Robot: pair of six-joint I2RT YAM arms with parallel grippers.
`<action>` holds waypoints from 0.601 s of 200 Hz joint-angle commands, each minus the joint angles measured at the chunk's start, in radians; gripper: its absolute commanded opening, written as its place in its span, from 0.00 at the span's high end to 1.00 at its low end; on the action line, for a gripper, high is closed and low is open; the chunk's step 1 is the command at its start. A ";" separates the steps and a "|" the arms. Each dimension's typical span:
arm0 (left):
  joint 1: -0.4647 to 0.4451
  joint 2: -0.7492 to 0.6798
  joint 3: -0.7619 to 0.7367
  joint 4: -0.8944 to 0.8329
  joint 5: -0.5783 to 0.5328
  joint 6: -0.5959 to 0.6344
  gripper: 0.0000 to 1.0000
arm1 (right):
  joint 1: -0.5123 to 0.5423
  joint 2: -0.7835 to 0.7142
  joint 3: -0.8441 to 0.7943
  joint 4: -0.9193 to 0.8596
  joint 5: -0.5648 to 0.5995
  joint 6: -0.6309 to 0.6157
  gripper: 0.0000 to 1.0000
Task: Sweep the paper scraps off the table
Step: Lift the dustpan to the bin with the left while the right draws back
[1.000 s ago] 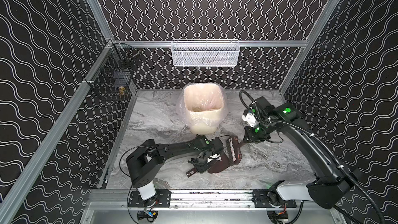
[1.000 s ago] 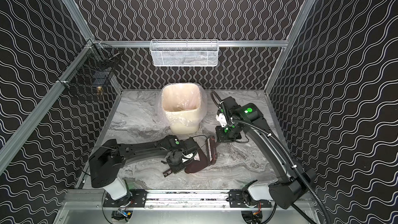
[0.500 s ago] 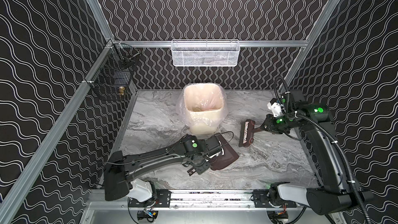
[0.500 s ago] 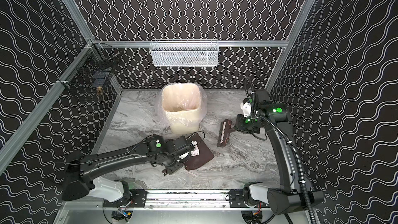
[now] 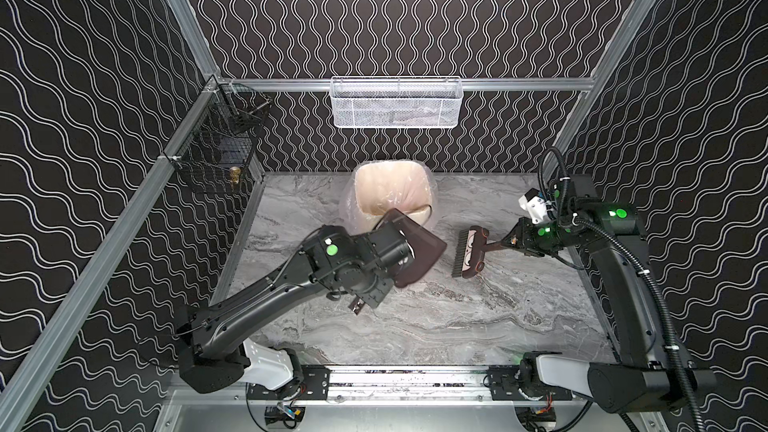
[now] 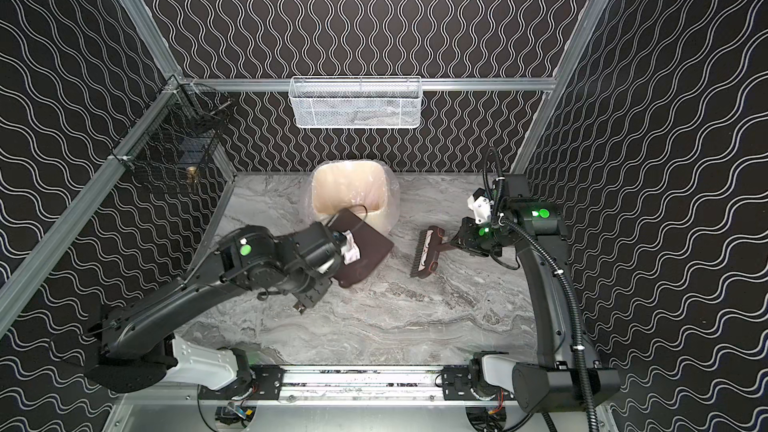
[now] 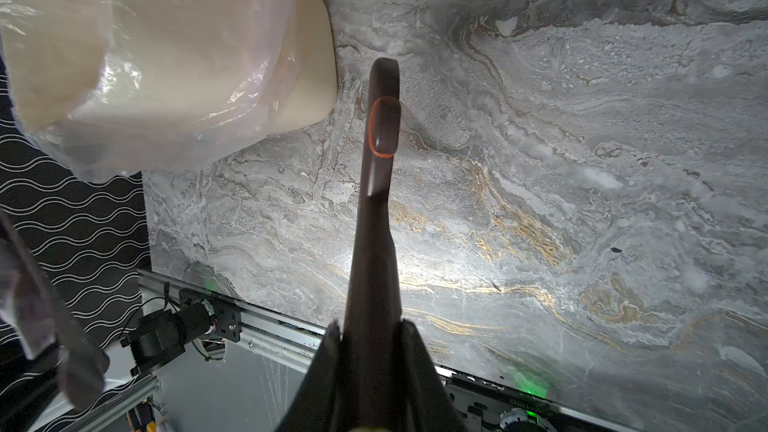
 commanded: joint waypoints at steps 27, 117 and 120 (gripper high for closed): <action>0.171 0.014 0.136 -0.107 0.033 0.070 1.00 | -0.007 -0.003 0.013 0.028 -0.061 -0.004 1.00; 0.530 0.226 0.432 -0.190 0.146 0.329 1.00 | -0.013 -0.008 -0.003 0.033 -0.087 0.008 1.00; 0.535 0.233 0.438 -0.190 0.142 0.337 1.00 | -0.013 -0.008 -0.005 0.030 -0.087 0.009 1.00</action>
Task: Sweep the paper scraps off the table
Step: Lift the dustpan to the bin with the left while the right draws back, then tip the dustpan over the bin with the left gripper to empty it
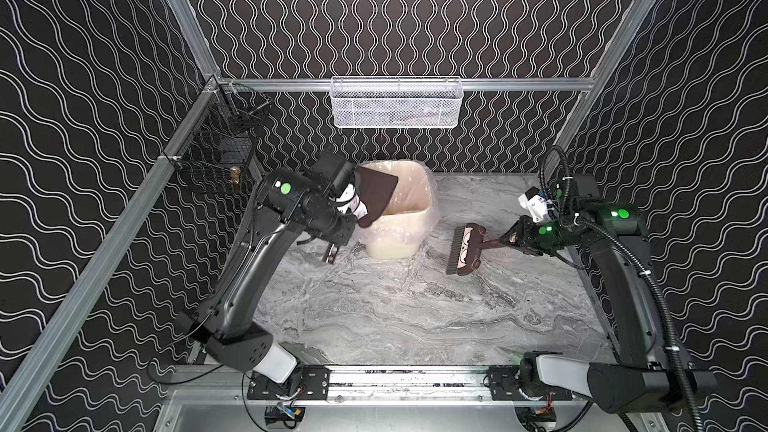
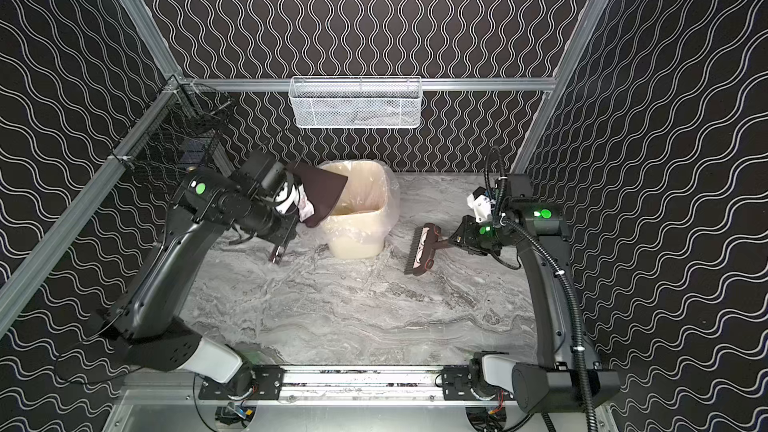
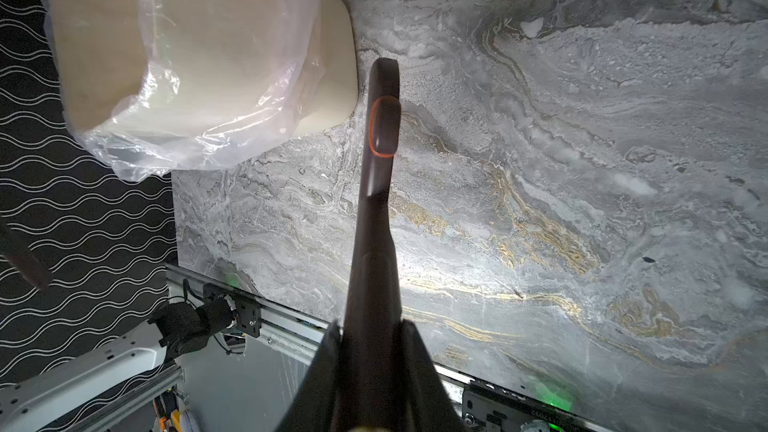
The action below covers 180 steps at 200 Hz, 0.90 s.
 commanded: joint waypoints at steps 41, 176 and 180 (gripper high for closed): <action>0.074 0.147 0.143 -0.078 -0.061 0.142 1.00 | -0.002 -0.026 -0.037 0.017 -0.027 0.007 1.00; -0.085 0.301 0.189 -0.078 -0.635 0.318 1.00 | -0.003 -0.039 -0.070 -0.092 0.006 -0.009 1.00; -0.097 0.306 0.193 -0.077 -0.665 0.327 1.00 | -0.003 -0.040 -0.074 -0.093 0.007 -0.012 1.00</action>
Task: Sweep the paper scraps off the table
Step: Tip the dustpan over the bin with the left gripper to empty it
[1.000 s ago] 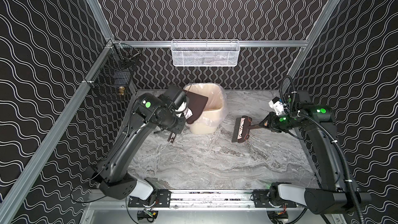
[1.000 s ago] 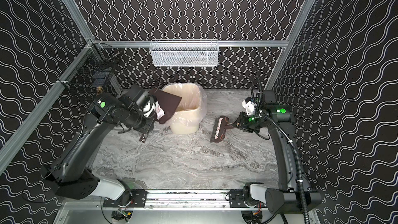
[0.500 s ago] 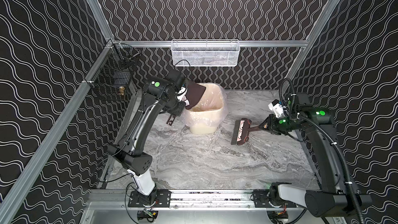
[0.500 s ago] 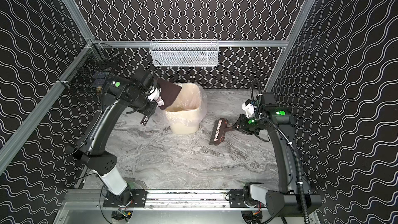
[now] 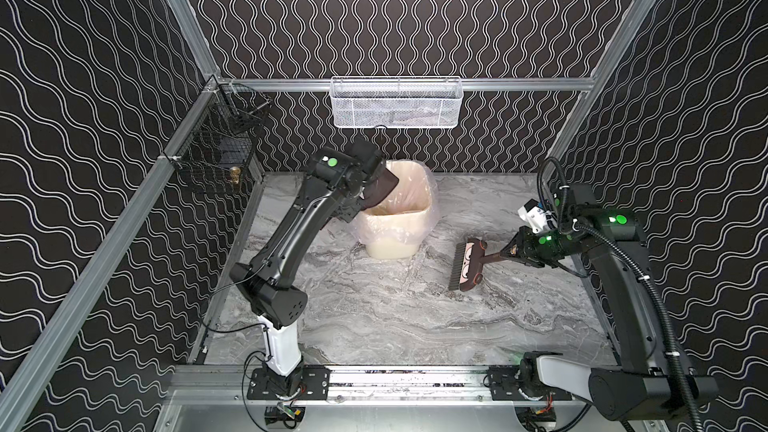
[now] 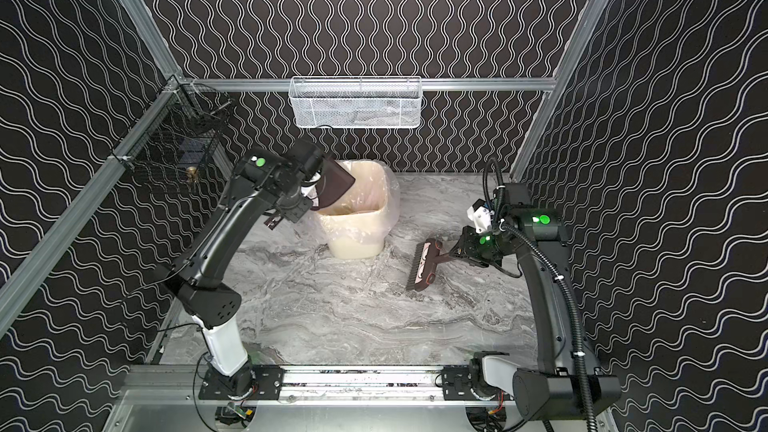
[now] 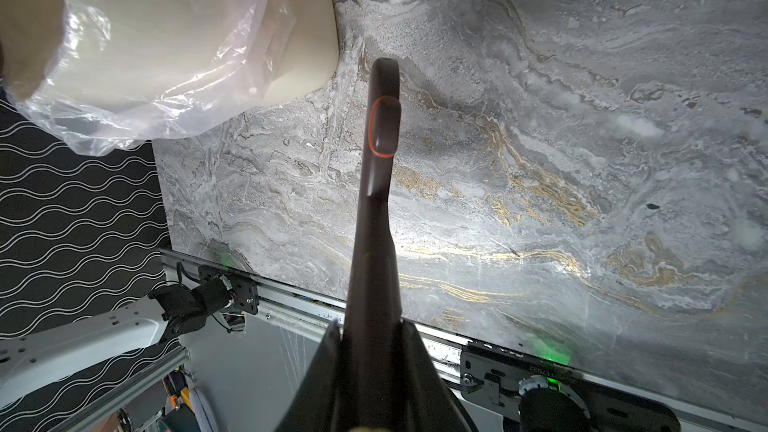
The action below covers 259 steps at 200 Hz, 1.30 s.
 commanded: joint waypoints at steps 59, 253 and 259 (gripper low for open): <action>-0.142 0.013 -0.061 -0.075 -0.496 0.120 1.00 | -0.001 -0.036 -0.072 -0.024 0.002 -0.034 1.00; -0.262 0.025 0.019 -0.065 -0.673 0.096 1.00 | -0.001 -0.102 -0.093 0.014 0.035 -0.003 1.00; -0.263 0.022 0.040 -0.073 -0.649 0.070 1.00 | 0.000 -0.102 -0.093 0.027 0.036 0.001 1.00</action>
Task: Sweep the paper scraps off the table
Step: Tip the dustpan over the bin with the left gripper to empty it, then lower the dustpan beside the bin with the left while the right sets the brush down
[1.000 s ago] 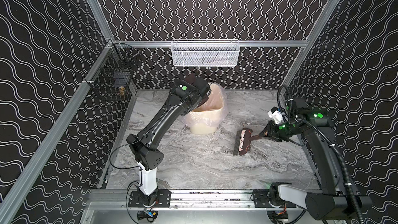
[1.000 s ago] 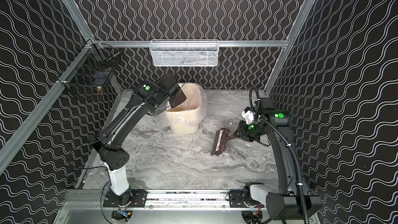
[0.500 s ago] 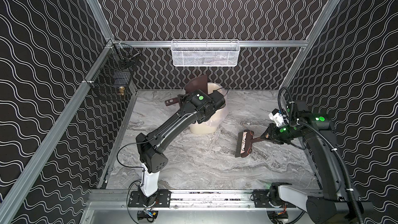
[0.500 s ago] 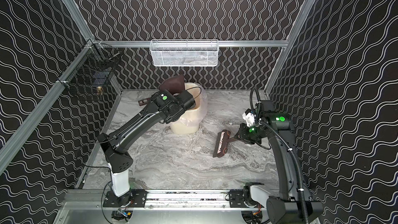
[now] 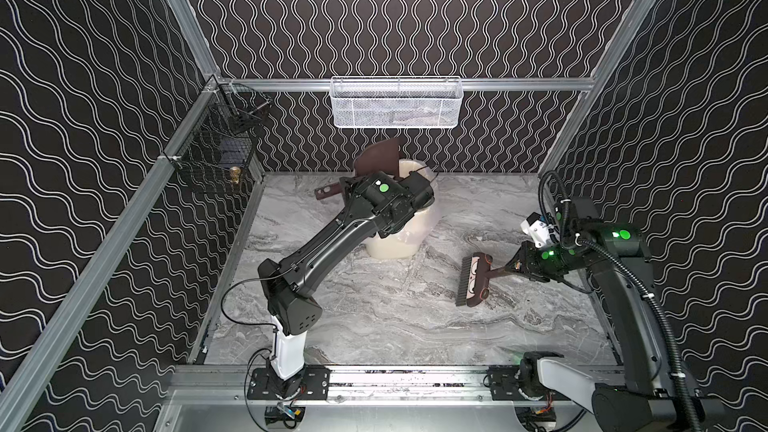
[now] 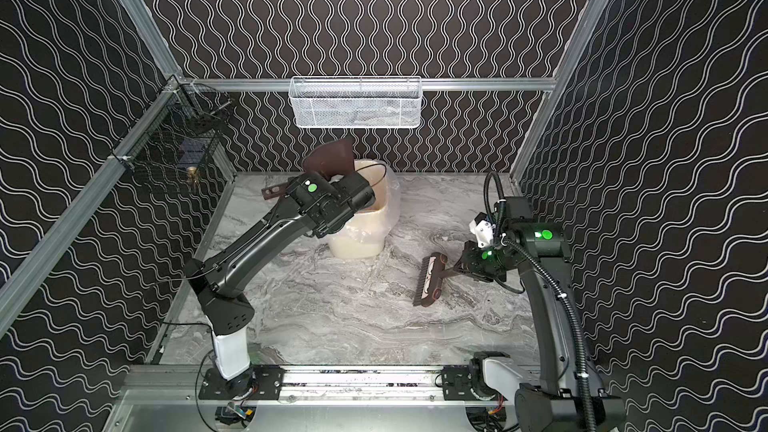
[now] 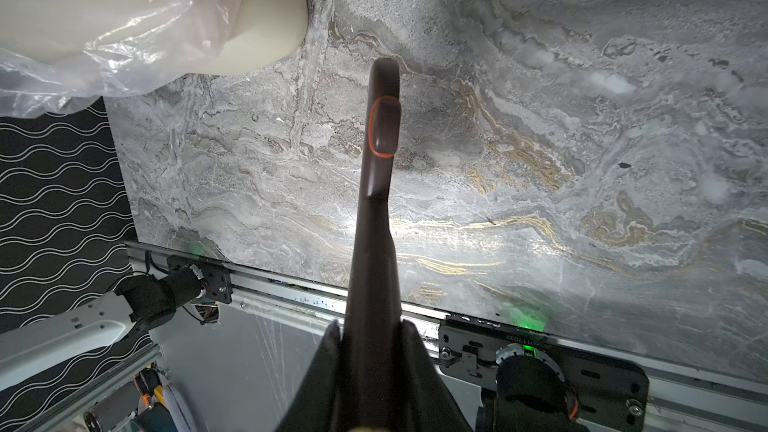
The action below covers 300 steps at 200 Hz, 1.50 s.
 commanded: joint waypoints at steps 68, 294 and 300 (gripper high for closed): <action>0.121 -0.289 -0.175 0.039 0.464 -0.376 1.00 | -0.002 -0.032 -0.070 0.343 -0.007 0.152 1.00; 0.709 -0.527 -1.233 0.830 1.438 -0.608 1.00 | -0.223 -0.169 -0.818 1.182 -0.037 0.643 1.00; 0.713 -0.512 -1.239 0.846 1.449 -0.612 1.00 | -0.223 -0.180 -0.832 1.176 -0.035 0.649 1.00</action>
